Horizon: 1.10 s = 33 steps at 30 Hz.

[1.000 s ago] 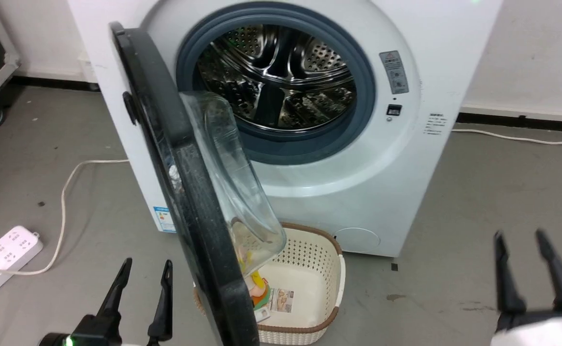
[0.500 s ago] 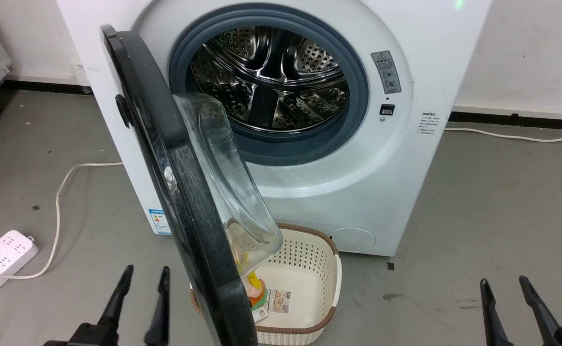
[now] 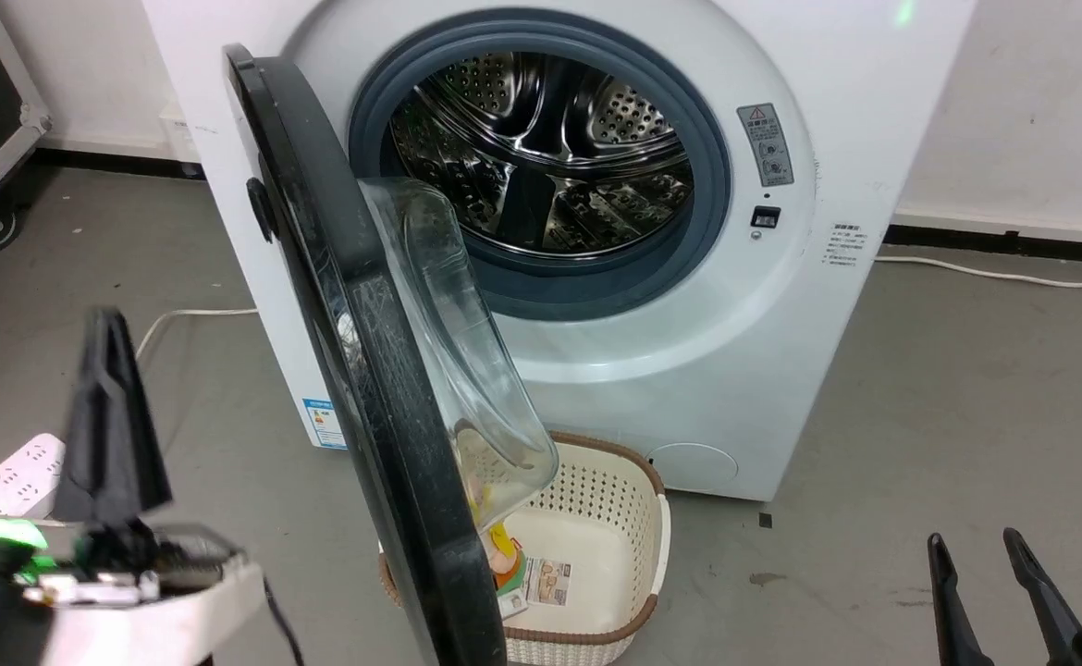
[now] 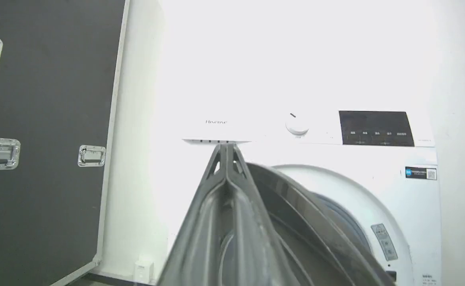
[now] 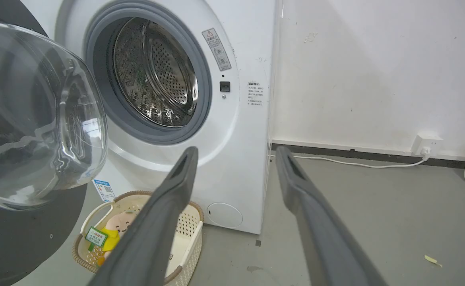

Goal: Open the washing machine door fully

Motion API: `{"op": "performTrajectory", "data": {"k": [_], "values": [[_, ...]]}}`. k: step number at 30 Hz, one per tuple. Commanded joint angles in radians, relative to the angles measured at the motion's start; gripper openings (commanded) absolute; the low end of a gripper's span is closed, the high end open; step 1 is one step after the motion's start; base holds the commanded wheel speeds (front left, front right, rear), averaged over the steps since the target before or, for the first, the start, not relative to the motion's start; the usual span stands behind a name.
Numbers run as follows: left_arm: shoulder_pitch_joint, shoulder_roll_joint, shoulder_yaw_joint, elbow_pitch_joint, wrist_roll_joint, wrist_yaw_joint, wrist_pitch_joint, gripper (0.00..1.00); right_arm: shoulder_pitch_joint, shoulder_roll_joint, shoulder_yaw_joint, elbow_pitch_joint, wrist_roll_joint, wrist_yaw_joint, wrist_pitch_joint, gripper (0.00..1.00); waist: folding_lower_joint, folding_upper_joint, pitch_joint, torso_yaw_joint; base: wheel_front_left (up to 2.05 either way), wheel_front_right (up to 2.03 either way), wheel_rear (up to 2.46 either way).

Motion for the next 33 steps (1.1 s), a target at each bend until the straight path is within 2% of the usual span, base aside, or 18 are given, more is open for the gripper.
{"op": "performTrajectory", "data": {"k": [1, 7, 15, 17, 18, 19, 23, 24, 27, 33], "values": [[-0.035, -0.007, 0.001, -0.043, -0.004, -0.001, -0.004, 0.0, -0.01, 0.003, -0.002, -0.004, 0.012, 0.001, -0.004, 1.0, 0.0, 0.0, -0.001, 0.003, 0.0, 0.0, 0.0], [-0.08, -0.005, -0.056, -0.12, 0.008, -0.024, 0.007, 0.0, -0.014, 0.003, 0.002, 0.001, 0.017, 0.001, -0.004, 1.0, 0.0, 0.0, -0.004, 0.005, 0.0, 0.0, 0.0], [-0.04, 0.022, -0.243, -0.15, 0.0, -0.058, 0.186, 0.0, -0.016, 0.003, 0.0, 0.008, 0.029, 0.001, -0.004, 1.0, 0.0, 0.0, 0.002, 0.017, 0.0, 0.0, 0.0], [-0.028, 0.033, -0.303, -0.147, -0.007, -0.064, 0.215, 0.0, -0.016, 0.003, -0.001, 0.01, 0.021, 0.001, -0.004, 1.0, 0.0, 0.0, 0.005, 0.023, 0.0, 0.0, 0.0], [-0.028, 0.033, -0.303, -0.147, -0.007, -0.064, 0.215, 0.0, -0.016, 0.003, -0.001, 0.01, 0.021, 0.001, -0.004, 1.0, 0.0, 0.0, 0.005, 0.023, 0.0, 0.0, 0.0], [-0.016, 0.043, -0.358, -0.136, -0.018, -0.068, 0.24, 0.0, -0.017, 0.003, -0.004, 0.011, 0.022, 0.001, -0.004, 1.0, 0.0, 0.0, 0.008, 0.029, 0.0, 0.0, 0.0], [0.005, 0.059, -0.434, -0.106, -0.036, -0.071, 0.273, 0.0, -0.02, 0.003, -0.003, 0.013, 0.024, 0.001, -0.004, 1.0, 0.0, 0.0, 0.014, 0.038, 0.0, 0.0, 0.0], [0.024, 0.066, -0.482, -0.082, -0.049, -0.072, 0.297, 0.0, -0.022, 0.003, -0.002, 0.015, 0.025, 0.001, -0.004, 1.0, 0.0, 0.0, 0.017, 0.044, 0.0, 0.0, 0.0], [0.051, 0.081, -0.531, -0.036, -0.06, -0.073, 0.332, 0.0, -0.026, 0.003, -0.002, 0.019, 0.027, 0.001, -0.004, 1.0, 0.0, 0.0, 0.021, 0.052, 0.0, 0.0, 0.0], [0.091, 0.082, -0.552, 0.035, -0.068, -0.061, 0.374, 0.0, -0.03, 0.003, 0.002, 0.026, 0.031, 0.001, -0.004, 1.0, 0.0, 0.0, 0.022, 0.067, 0.0, 0.0, 0.0]]}}
